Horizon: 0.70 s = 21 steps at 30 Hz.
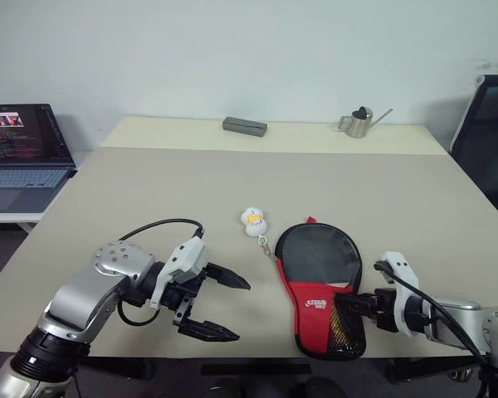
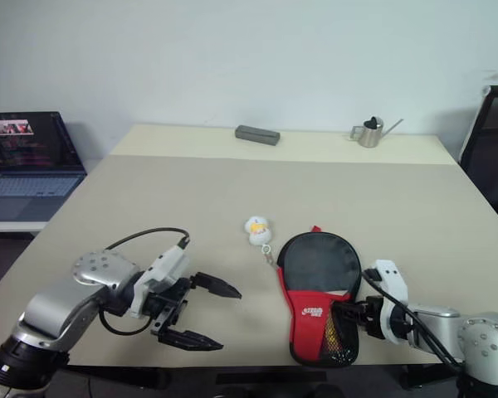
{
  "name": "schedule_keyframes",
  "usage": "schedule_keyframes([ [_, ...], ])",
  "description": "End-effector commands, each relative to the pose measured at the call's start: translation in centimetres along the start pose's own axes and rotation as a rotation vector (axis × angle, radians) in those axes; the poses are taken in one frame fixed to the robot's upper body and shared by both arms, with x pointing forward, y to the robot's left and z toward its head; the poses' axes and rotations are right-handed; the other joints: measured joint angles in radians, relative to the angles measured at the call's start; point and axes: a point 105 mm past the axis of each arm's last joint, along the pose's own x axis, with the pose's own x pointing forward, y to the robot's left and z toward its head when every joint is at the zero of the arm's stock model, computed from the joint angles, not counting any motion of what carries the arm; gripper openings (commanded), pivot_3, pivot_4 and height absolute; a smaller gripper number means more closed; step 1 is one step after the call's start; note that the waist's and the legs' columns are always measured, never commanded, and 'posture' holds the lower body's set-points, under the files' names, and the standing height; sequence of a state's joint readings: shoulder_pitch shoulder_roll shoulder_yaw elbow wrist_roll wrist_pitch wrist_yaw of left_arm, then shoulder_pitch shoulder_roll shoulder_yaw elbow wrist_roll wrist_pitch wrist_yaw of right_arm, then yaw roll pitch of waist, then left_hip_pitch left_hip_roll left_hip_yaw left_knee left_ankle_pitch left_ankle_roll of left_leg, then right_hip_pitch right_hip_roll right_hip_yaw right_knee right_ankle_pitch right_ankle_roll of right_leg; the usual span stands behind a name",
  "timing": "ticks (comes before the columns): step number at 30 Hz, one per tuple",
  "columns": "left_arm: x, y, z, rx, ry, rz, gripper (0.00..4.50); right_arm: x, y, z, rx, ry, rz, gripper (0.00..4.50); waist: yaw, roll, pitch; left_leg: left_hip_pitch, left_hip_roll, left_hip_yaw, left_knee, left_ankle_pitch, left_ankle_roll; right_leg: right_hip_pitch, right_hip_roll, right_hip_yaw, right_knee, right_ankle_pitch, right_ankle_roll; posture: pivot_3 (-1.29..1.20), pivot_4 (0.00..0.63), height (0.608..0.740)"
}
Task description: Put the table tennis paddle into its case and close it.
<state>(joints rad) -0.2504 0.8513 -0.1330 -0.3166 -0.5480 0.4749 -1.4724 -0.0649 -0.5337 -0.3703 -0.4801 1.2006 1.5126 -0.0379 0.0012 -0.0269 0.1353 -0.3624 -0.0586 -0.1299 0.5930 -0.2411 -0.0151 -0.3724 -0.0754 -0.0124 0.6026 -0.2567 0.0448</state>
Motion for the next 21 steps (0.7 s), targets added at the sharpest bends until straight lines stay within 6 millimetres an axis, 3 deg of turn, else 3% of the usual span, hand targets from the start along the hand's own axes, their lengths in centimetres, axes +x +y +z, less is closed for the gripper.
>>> schedule_keyframes([
  [1, -0.2, -0.2, 0.5, 0.037, 0.005, 0.004, 4.5, -1.6, -1.0, 2.0, -0.056, -0.13, -0.01, 4.12, 0.0, 0.001, 0.001, 0.0, 0.0, 0.0, 0.0, 0.0, 0.0, 0.0, 0.0, 0.0, 0.0, 0.0, 0.0, 0.0, 0.15, 0.74],
  [2, -0.2, -0.2, 0.5, 0.036, 0.005, 0.007, 4.5, -1.9, -1.3, 2.1, -0.08, -0.143, -0.011, 4.44, 0.0, 0.001, 0.001, 0.0, 0.0, 0.0, 0.0, 0.0, 0.0, 0.0, 0.0, 0.0, 0.0, 0.0, 0.0, 0.0, 0.15, 0.74],
  [6, -0.3, 0.0, 0.4, 0.034, 0.004, 0.022, 4.5, -2.5, -1.9, 3.3, -0.228, -0.238, 0.006, 4.48, -0.001, 0.001, 0.001, 0.0, 0.0, 0.0, 0.0, 0.0, 0.0, 0.001, 0.001, -0.001, -0.002, 0.0, 0.001, 0.0, 0.15, 0.74],
  [10, -1.1, 1.5, 0.9, 0.031, -0.027, 0.123, 4.5, -2.3, 1.1, 5.6, -0.364, -0.357, 0.135, 4.48, -0.006, 0.001, 0.001, 0.0, 0.003, 0.002, 0.0, 0.0, 0.0, 0.003, 0.001, -0.001, -0.003, 0.0, 0.001, 0.0, 0.15, 0.74],
  [13, -1.7, 2.6, 1.4, 0.04, -0.046, 0.201, 4.5, -1.8, 2.8, 6.3, -0.463, -0.385, 0.204, 4.48, -0.003, 0.003, 0.003, 0.0, 0.004, 0.001, 0.0, 0.0, 0.0, 0.002, 0.002, -0.001, -0.004, 0.001, 0.001, 0.0, 0.15, 0.74],
  [16, -3.1, 5.1, 2.5, 0.057, -0.092, 0.359, 4.5, -0.4, 4.7, 7.9, -0.634, -0.457, 0.223, 4.48, -0.001, 0.003, 0.004, 0.0, 0.004, 0.001, 0.0, 0.0, 0.0, 0.003, 0.002, -0.001, -0.006, 0.001, 0.002, 0.0, 0.15, 0.74],
  [21, -4.7, 6.9, 3.2, 0.055, -0.115, 0.498, 4.5, 0.5, 6.4, 7.9, -0.747, -0.44, 0.303, 4.48, -0.001, -0.001, 0.003, 0.0, 0.001, 0.0, 0.0, 0.0, 0.0, 0.002, 0.002, 0.0, -0.007, 0.007, 0.011, 0.0, 0.15, 0.74],
])
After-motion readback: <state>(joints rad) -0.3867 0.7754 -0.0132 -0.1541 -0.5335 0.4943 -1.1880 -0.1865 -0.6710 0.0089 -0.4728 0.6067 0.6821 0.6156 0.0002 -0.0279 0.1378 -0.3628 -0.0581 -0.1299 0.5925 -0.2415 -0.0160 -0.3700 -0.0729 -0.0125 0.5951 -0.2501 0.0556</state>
